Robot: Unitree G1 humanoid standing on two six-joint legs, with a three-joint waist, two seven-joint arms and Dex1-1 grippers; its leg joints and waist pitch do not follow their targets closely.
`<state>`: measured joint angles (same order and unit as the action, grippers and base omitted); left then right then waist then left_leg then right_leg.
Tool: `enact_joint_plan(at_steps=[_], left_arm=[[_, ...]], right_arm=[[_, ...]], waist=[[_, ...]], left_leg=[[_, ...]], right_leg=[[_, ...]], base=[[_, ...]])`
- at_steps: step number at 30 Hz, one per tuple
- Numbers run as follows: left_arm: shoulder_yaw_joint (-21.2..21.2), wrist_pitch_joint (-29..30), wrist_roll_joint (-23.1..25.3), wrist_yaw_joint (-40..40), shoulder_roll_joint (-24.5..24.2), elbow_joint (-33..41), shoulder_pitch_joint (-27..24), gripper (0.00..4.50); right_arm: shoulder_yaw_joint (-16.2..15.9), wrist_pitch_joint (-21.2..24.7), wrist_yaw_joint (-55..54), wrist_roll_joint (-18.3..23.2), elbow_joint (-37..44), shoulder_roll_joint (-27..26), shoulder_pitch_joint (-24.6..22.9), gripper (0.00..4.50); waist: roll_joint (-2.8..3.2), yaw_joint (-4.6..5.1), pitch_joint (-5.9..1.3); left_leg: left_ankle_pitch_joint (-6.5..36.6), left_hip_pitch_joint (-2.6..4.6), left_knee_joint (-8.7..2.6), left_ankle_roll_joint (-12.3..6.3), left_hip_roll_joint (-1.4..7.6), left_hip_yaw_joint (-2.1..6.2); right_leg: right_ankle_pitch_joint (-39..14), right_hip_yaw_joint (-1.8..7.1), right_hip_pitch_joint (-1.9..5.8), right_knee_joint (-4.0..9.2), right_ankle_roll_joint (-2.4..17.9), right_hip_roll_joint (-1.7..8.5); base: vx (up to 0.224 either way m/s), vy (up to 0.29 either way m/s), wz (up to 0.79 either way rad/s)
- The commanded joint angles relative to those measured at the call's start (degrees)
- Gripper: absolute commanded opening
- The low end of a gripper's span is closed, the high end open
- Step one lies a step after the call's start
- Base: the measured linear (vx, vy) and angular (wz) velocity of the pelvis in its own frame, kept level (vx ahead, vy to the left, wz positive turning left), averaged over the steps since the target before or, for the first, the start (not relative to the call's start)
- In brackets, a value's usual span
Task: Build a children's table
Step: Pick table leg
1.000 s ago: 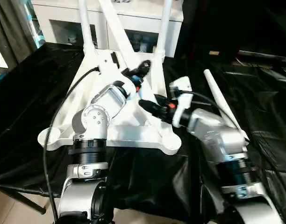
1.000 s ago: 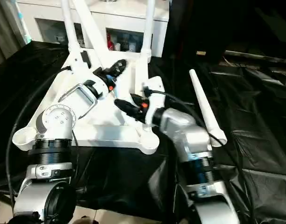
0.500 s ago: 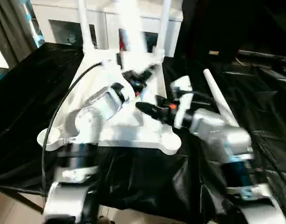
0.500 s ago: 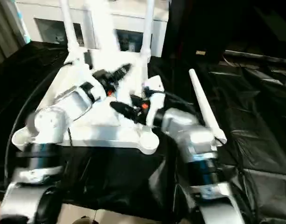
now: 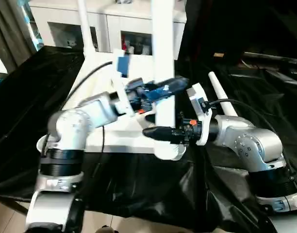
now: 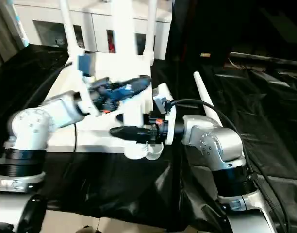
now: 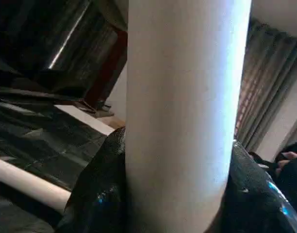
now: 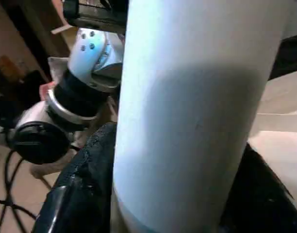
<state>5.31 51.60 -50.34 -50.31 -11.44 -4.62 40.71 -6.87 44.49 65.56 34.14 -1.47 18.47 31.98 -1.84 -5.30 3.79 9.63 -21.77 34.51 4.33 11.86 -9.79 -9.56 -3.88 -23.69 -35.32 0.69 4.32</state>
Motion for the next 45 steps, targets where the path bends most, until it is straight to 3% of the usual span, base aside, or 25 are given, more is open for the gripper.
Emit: enact_joint_plan(at_steps=[1, 4, 6, 10, 12, 17, 19, 20, 26, 30, 35, 36, 40, 43, 45], left_arm=[[0.39, 0.24, -3.96, -3.05, 0.2, 3.54, 0.64, 1.91], [-0.2, -2.15, -0.68, -0.26, 0.8, 2.28, 0.67, 1.91], [-0.32, -4.63, 3.48, 4.23, 1.47, 0.01, 1.36, 2.47], [0.81, -6.81, 7.47, 12.22, 3.22, -3.68, 2.67, 2.79], [0.47, -10.09, 16.2, 26.6, 5.28, -6.58, 3.28, 2.95], [0.58, -10.41, 18.87, 32.79, 6.83, -6.71, 2.95, 2.98], [1.16, -12.34, 21.65, 40.0, 9.65, -6.78, 2.58, 2.98], [1.64, -12.92, 21.68, 41.41, 10.61, -7.07, 2.63, 2.98], [3.94, -15.01, 22.47, 48.03, 14.41, -7.91, 2.38, 2.6], [4.38, -14.91, 22.3, 48.62, 14.57, -7.32, 1.75, 2.24], [4.34, -16.12, 22.67, 48.07, 14.07, -6.57, 1.39, 2.12], [4.1, -16.36, 22.59, 47.35, 13.76, -6.45, 1.41, 2.1], [0.38, -14.12, 20.08, 35.7, 9.55, -3.88, 1.52, 2.0], [-0.06, -12.05, 17.9, 31.31, 8.1, -3.03, 1.67, 1.89], [-0.32, -9.81, 15.29, 26.71, 6.58, -2.3, 1.8, 1.88]], right_arm=[[0.24, 1.1, -1.29, -1.83, -1.83, 1.33, -0.49, 2.27], [0.7, -0.05, -3.74, -2.34, -2.42, 0.03, -0.44, 2.06], [1.67, -2.07, -8.53, -3.87, -3.9, -2.03, 0.01, 2.01], [3.22, -4.66, -14.37, -5.68, -6.58, -4.76, 0.84, 1.96], [3.88, -7.04, -21.23, -8.27, -8.5, -7.55, 1.59, 1.96], [2.76, -9.28, -25.04, -10.95, -9.38, -8.99, 1.73, 1.95], [0.99, -12.66, -30.43, -14.81, -10.78, -11.21, 1.97, 1.95], [0.61, -13.38, -31.46, -15.62, -11.08, -11.92, 2.1, 1.95], [-0.92, -15.71, -34.78, -18.59, -12.15, -14.36, 2.82, 1.95], [-1.27, -16.75, -36.02, -19.42, -11.95, -15.41, 2.81, 1.95], [-1.52, -17.43, -35.83, -20.07, -12.28, -15.52, 2.63, 1.95], [-1.07, -16.74, -34.61, -19.0, -12.36, -15.63, 2.61, 2.65], [0.16, -12.38, -27.3, -14.32, -9.69, -12.43, 2.09, 2.86], [0.32, -11.59, -24.8, -13.6, -8.89, -10.38, 1.9, 3.1], [0.48, -10.61, -21.69, -12.74, -8.19, -7.97, 1.77, 3.18]], waist=[[0.53, -0.25, -4.48], [0.51, -0.31, -4.54], [0.48, -0.29, -4.57], [0.45, -0.19, -4.68], [0.54, -0.05, -4.69], [0.28, -0.07, -4.89], [0.16, 0.02, -4.87], [-0.22, 0.08, -4.85], [0.1, 0.03, -4.68], [0.0, 0.1, -4.72], [0.04, 0.09, -4.67], [0.11, 0.11, -4.66], [0.22, 0.12, -4.67], [0.46, -0.05, -4.7], [0.43, -0.17, -4.74]], left_leg=[[11.26, 1.07, -4.04, 1.24, 0.98, 0.01], [10.73, 1.02, -4.04, 1.41, 1.0, -0.01], [10.32, 0.87, -4.01, 1.6, 0.93, 0.02], [9.97, 0.87, -4.0, 2.48, 0.84, 0.03], [10.03, 0.86, -4.06, 2.68, 0.98, 0.14], [7.74, 0.67, -3.87, 2.2, 0.81, 0.05], [6.93, 0.61, -3.83, 1.9, 0.85, -0.01], [7.36, 0.52, -3.77, 1.66, 0.74, -0.08], [9.59, 0.74, -3.89, 1.48, 0.8, -0.05], [9.13, 0.6, -3.96, 1.37, 0.78, 0.05], [9.26, 0.58, -3.95, 1.12, 0.75, 0.01], [9.57, 0.63, -3.97, 1.08, 0.76, 0.01], [10.0, 0.61, -4.06, 0.56, 0.7, 0.13], [8.94, 0.91, -3.9, 0.65, 0.88, -0.02], [9.02, 0.93, -3.83, 0.6, 0.75, -0.15]], right_leg=[[-11.73, 2.3, 3.47, 3.92, 11.06, 3.08], [-10.87, 2.34, 3.46, 3.87, 11.08, 3.12], [-10.45, 2.33, 3.53, 3.84, 10.94, 3.14], [-10.51, 2.33, 3.61, 3.81, 10.04, 3.09], [-9.81, 2.35, 3.54, 3.83, 9.61, 3.04], [-7.47, 2.35, 3.76, 3.54, 9.67, 3.03], [-5.88, 2.31, 3.67, 3.49, 10.25, 3.03], [-6.42, 2.31, 3.86, 3.62, 10.12, 3.03], [-10.73, 2.33, 3.41, 4.15, 8.59, 3.04], [-9.11, 2.28, 3.49, 3.93, 8.44, 2.96], [-9.37, 2.33, 3.47, 4.0, 8.22, 2.99], [-9.51, 2.32, 3.42, 4.02, 8.23, 2.98], [-10.15, 2.25, 3.62, 4.09, 7.55, 2.95], [-7.32, 2.34, 3.24, 3.67, 9.34, 2.84], [-6.86, 2.3, 3.42, 3.47, 10.67, 2.87]], base=[[0.0, 0.0, 0.0], [0.0, 0.0, 0.0], [0.0, 0.0, 0.0], [0.0, 0.0, 0.0], [0.0, 0.0, 0.0], [0.0, 0.0, 0.0], [0.0, 0.0, 0.0], [0.0, 0.0, 0.0], [0.0, 0.0, 0.0], [0.0, 0.0, 0.0], [0.0, 0.0, 0.0], [0.0, 0.0, 0.0], [0.0, 0.0, 0.0], [0.0, 0.0, 0.0], [0.0, 0.0, 0.0]])
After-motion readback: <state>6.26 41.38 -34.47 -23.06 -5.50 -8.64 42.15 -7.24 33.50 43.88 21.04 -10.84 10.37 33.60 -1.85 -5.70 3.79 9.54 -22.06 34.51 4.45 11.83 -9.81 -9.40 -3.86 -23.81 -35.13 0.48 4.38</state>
